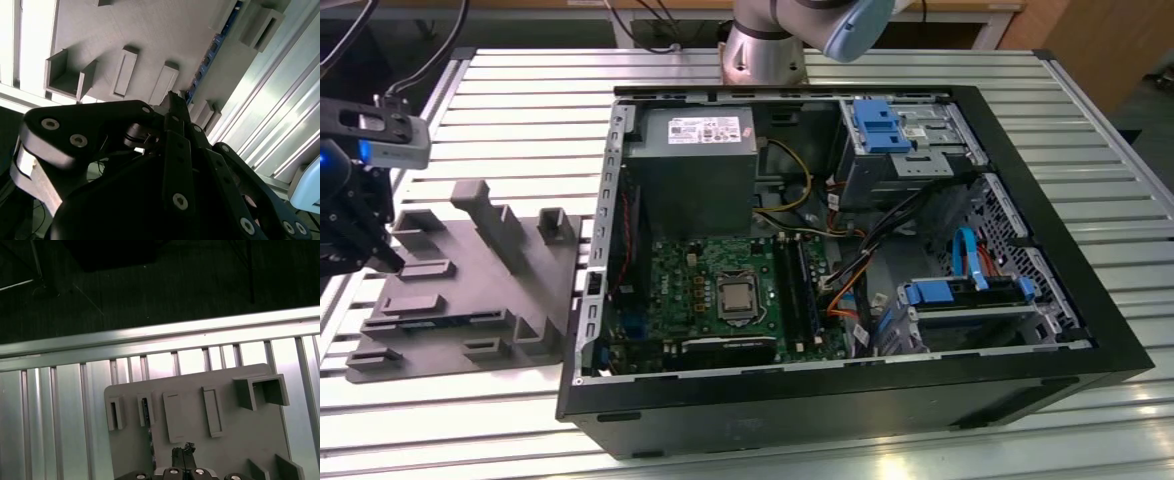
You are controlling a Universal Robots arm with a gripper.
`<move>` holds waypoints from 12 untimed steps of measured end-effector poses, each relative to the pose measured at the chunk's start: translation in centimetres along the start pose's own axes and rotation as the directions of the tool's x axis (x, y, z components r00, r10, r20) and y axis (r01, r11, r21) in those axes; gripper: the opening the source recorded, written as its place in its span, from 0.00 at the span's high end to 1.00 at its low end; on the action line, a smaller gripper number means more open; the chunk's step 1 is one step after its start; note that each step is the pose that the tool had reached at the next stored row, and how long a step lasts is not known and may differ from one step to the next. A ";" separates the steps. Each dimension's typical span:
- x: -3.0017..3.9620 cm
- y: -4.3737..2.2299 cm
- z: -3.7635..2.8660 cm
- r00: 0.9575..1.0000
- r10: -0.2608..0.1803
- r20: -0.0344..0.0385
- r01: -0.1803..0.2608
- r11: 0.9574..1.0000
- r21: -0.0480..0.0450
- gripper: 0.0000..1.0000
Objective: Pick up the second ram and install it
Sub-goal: 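Pick up the second ram and move it above second insertion slot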
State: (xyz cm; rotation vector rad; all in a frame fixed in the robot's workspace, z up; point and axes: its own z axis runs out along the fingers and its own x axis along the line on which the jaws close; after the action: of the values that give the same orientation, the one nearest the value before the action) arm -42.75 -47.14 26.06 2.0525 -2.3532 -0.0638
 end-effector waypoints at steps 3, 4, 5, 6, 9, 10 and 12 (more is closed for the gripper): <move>0.10 -0.02 0.13 1.000 0.000 0.000 0.000 1.000 0.000 0.89; 0.14 -0.03 0.16 1.000 0.000 0.000 0.000 1.000 0.000 0.89; 0.20 -0.04 0.21 1.000 0.000 0.000 0.000 1.000 0.000 0.89; 0.33 -0.06 0.34 1.000 -0.001 0.000 0.001 1.000 0.000 0.89; 0.43 -0.08 0.44 1.000 -0.001 0.000 0.001 1.000 0.000 0.89; 0.46 -0.08 0.46 1.000 -0.001 0.000 0.001 1.000 0.000 0.89; 0.52 -0.09 0.52 1.000 -0.001 0.000 0.001 1.000 0.000 0.89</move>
State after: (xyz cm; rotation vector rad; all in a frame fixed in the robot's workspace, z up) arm -42.75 -47.66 25.53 2.0537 -2.3522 -0.0638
